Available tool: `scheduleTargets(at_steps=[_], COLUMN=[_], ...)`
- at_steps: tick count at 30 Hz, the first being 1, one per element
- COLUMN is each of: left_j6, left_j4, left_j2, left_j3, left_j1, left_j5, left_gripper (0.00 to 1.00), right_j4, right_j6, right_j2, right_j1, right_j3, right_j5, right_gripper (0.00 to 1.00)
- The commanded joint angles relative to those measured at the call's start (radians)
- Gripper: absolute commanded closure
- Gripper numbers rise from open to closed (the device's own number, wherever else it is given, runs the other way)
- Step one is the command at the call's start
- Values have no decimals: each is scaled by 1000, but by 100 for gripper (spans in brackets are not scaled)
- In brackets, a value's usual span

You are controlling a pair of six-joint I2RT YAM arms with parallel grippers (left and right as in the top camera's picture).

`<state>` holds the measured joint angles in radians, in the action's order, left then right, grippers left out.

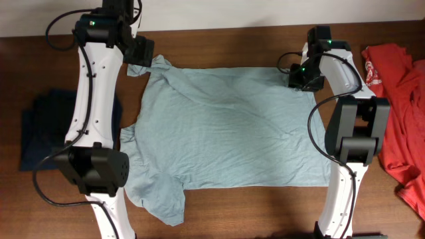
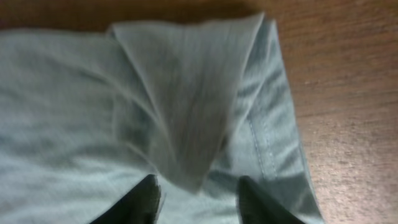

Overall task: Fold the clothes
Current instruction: 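Pull the shirt's top right corner outward with the right gripper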

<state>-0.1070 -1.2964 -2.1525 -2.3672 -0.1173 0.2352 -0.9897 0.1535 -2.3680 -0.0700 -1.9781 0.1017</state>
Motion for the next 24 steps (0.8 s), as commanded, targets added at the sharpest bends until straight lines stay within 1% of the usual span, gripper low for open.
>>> scheduleTargets(at_steps=[1, 3, 4, 5, 6, 11, 16, 19, 24], left_j6=[17, 17, 17, 17, 17, 16, 17, 17, 17], left_j4=[4, 9, 16, 16, 16, 9, 10, 16, 24], left_j2=[3, 3, 3, 3, 3, 3, 3, 3, 3], left_j3=[-5, -5, -5, -5, -5, -5, -5, -5, -5], left_j1=[-3, -4, -5, -5, -5, -5, -5, -5, -9], left_j5=[-14, -15, -15, -15, -14, -14, -14, -15, -16], left_gripper=[1, 1, 1, 1, 1, 1, 1, 1, 1], right_j4=[14, 27, 37, 42, 47, 63, 66, 85, 167], right_j6=[16, 16, 16, 16, 17, 41, 92, 92, 91], right_j2=[-7, -7, -7, -7, -6, 12, 50, 50, 47], right_j1=[6, 6, 6, 5, 2, -41, -133, -187, -235], right_j3=[-3, -3, -3, -3, -3, -36, -125, -169, -169], right_j5=[3, 22, 21, 21, 21, 18, 26, 84, 186], right_gripper=[69, 77, 90, 94, 96, 96, 96, 96, 96])
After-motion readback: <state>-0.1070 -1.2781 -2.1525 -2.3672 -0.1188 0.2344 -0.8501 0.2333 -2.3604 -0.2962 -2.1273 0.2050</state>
